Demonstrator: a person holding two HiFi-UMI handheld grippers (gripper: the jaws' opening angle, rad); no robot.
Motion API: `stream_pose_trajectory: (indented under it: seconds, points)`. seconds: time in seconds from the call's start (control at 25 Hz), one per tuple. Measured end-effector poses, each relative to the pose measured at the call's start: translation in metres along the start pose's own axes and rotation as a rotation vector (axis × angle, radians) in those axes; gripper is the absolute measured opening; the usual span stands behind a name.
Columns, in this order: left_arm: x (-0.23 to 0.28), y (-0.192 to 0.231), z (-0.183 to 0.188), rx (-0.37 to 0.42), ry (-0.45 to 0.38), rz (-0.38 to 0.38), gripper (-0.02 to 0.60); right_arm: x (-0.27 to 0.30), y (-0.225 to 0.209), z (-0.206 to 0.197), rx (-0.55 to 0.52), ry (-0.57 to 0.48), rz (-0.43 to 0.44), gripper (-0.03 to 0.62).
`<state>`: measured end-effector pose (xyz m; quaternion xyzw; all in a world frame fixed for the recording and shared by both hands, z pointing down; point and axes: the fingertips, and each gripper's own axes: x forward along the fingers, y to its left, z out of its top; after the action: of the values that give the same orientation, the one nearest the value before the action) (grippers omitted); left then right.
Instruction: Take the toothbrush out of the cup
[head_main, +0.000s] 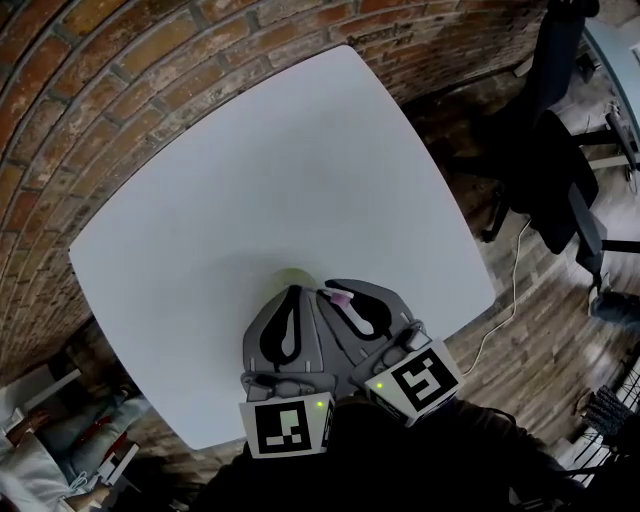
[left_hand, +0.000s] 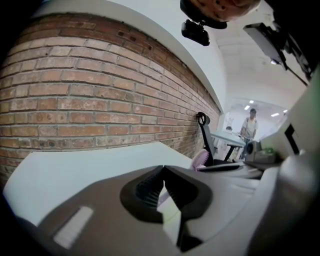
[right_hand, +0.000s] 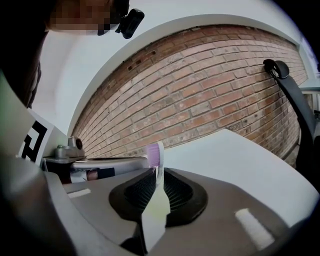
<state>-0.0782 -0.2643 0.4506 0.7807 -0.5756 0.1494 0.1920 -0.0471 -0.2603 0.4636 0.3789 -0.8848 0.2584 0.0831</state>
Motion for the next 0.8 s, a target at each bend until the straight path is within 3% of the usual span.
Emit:
stream_pose_trajectory:
  seconds: [0.08, 0.8]
  points:
    - [-0.001, 0.001, 0.000, 0.007, -0.004, 0.006, 0.008, 0.000, -0.001, 0.002, 0.006, -0.007, -0.003, 0.031]
    - [-0.012, 0.014, 0.008, -0.005, -0.029, 0.043, 0.008, 0.002, 0.010, 0.010, -0.013, -0.007, 0.022, 0.021]
